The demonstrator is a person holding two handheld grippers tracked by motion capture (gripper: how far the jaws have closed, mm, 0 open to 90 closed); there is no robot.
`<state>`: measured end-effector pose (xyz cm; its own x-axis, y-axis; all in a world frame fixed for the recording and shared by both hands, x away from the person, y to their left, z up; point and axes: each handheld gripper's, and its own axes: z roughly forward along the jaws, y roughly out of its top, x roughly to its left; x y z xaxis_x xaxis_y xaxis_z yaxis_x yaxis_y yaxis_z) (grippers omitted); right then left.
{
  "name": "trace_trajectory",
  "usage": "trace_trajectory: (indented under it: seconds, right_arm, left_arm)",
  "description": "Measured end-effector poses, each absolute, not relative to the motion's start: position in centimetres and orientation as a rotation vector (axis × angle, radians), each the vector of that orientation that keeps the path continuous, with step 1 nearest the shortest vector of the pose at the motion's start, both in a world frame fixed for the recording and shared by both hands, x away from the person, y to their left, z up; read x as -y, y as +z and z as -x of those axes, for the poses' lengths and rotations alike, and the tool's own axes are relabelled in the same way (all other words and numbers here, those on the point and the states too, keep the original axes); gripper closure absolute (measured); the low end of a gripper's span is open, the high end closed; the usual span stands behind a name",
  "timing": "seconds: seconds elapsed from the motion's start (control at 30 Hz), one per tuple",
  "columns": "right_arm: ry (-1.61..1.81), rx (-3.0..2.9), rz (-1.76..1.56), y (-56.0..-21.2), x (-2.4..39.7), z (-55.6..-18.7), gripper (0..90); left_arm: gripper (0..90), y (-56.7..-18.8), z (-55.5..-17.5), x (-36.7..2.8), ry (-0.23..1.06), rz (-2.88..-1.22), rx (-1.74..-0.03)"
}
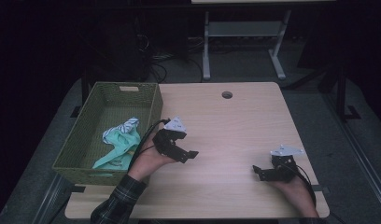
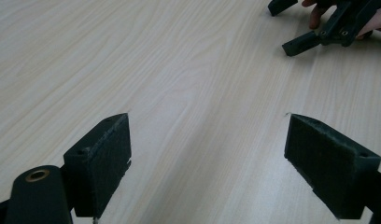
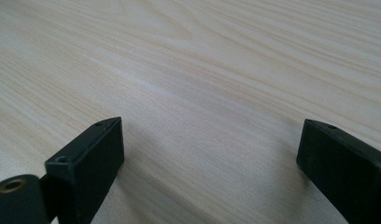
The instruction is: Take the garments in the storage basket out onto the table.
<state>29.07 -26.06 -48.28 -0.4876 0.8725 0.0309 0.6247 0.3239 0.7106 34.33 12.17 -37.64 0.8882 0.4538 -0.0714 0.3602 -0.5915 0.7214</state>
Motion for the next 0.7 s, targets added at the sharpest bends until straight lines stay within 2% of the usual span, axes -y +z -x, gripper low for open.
trace_trajectory:
  seconds: [0.7]
  right_arm:
    - [0.957, -2.235, -1.333, -48.3, 26.0, -29.1, 6.5]
  left_arm:
    - [14.0, -35.8, -34.4, -14.5, 0.203, -2.215, -0.615]
